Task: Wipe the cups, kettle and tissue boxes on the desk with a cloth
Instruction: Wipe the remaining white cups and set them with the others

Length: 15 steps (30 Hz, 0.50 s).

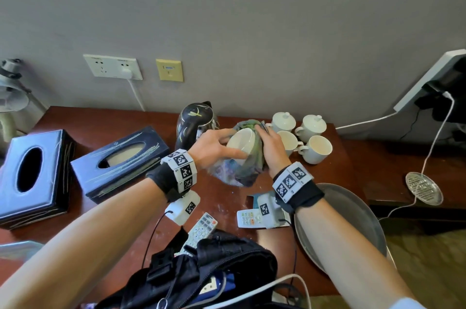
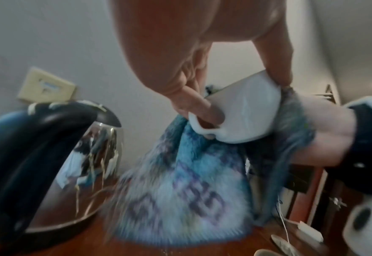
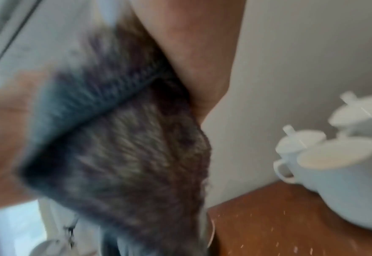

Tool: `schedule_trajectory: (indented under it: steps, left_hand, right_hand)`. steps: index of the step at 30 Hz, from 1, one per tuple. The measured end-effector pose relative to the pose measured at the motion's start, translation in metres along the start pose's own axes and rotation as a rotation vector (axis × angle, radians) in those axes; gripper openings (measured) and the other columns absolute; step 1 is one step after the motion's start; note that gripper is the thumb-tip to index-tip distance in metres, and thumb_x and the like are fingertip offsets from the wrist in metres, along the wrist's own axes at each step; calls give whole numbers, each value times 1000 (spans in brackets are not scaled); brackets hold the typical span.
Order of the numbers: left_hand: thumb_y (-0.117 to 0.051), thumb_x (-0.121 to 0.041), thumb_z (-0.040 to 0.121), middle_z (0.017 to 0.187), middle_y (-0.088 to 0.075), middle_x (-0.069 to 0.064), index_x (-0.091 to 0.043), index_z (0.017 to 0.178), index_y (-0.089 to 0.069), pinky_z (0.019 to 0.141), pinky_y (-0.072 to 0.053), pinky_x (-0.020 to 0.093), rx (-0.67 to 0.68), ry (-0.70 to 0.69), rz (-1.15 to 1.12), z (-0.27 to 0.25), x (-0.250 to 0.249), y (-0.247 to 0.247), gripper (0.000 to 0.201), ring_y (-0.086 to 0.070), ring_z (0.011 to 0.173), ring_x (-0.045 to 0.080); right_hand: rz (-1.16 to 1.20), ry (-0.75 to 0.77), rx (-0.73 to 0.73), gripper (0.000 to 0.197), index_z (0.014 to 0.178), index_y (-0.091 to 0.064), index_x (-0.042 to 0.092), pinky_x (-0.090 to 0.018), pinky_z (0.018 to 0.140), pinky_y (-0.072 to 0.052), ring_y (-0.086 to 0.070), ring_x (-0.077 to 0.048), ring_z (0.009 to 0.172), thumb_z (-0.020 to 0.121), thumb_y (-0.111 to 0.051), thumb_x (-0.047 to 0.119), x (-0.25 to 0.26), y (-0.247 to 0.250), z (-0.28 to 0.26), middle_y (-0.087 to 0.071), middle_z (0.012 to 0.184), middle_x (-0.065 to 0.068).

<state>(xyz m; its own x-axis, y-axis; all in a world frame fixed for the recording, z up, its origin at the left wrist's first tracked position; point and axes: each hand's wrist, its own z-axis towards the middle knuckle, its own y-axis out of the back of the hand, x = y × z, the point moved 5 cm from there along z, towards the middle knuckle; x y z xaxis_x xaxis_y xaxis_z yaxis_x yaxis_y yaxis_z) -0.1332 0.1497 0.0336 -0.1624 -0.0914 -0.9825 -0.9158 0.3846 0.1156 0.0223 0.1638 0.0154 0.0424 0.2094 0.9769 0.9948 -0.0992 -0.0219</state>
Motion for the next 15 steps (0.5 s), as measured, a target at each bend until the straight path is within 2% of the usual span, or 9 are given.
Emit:
schedule_trajectory:
  steps: [1, 3, 5, 7, 9, 11, 13, 15]
  left_hand:
    - [-81, -6, 77, 102, -76, 4, -11, 120, -63, 84, -57, 29, -36, 37, -67, 0, 4, 1, 47, -71, 95, 17]
    - [-76, -10, 83, 98, -74, 9, -4, 117, -66, 83, -58, 32, -88, 86, -146, 0, 6, 2, 36, -70, 91, 20]
    - [-71, -15, 88, 99, -72, 15, 0, 116, -67, 85, -58, 34, -59, 127, -204, -1, 7, 0, 33, -69, 90, 22]
    - [-67, -14, 90, 97, -69, 16, 6, 117, -64, 81, -59, 30, -19, 178, -280, -1, 8, -1, 33, -69, 82, 20]
    - [-66, -11, 90, 94, -66, 16, 10, 116, -63, 74, -58, 23, -15, 183, -290, 0, 10, -1, 34, -67, 77, 18]
    - [-68, -11, 88, 92, -66, 14, 13, 113, -63, 75, -57, 24, -34, 165, -265, 1, 10, -1, 34, -65, 77, 18]
    - [-69, -12, 87, 95, -71, 15, 10, 110, -65, 83, -56, 29, -38, 155, -247, 2, 8, 0, 32, -67, 84, 20]
    - [-71, -11, 86, 104, -72, 21, 6, 111, -68, 87, -57, 35, -30, 154, -234, 2, 4, 2, 30, -69, 92, 25]
  right_hand:
    - [-47, 96, -3, 35, 132, -58, 15, -36, 109, -42, -56, -17, 123, 101, -51, 30, 3, 1, -4, -60, 133, -2]
    - [-160, 302, 66, 29, 131, -55, 27, -28, 107, -42, -54, -9, 126, 103, -47, 25, 12, -3, -16, -58, 136, 2]
    - [-231, 419, 118, 31, 130, -55, 34, -29, 109, -41, -52, -7, 127, 102, -45, 25, 13, -4, -23, -58, 137, 4]
    - [-224, 439, 95, 30, 129, -56, 29, -33, 109, -42, -55, -8, 124, 102, -44, 27, 15, -4, -21, -61, 132, 4]
    - [-194, 364, 42, 23, 123, -55, 28, -37, 109, -42, -57, -8, 116, 104, -43, 26, 15, -5, -13, -63, 123, 7]
    - [-236, 316, 13, 21, 121, -53, 28, -36, 109, -41, -56, -7, 113, 105, -41, 24, 16, -5, -8, -61, 118, 8]
    - [-358, 440, 16, 28, 130, -54, 22, -29, 109, -40, -53, -7, 119, 105, -41, 22, 18, -5, -9, -60, 127, 3]
    - [-501, 659, 46, 34, 136, -53, 18, -15, 106, -37, -50, -5, 122, 103, -43, 19, 20, -6, -17, -56, 134, -2]
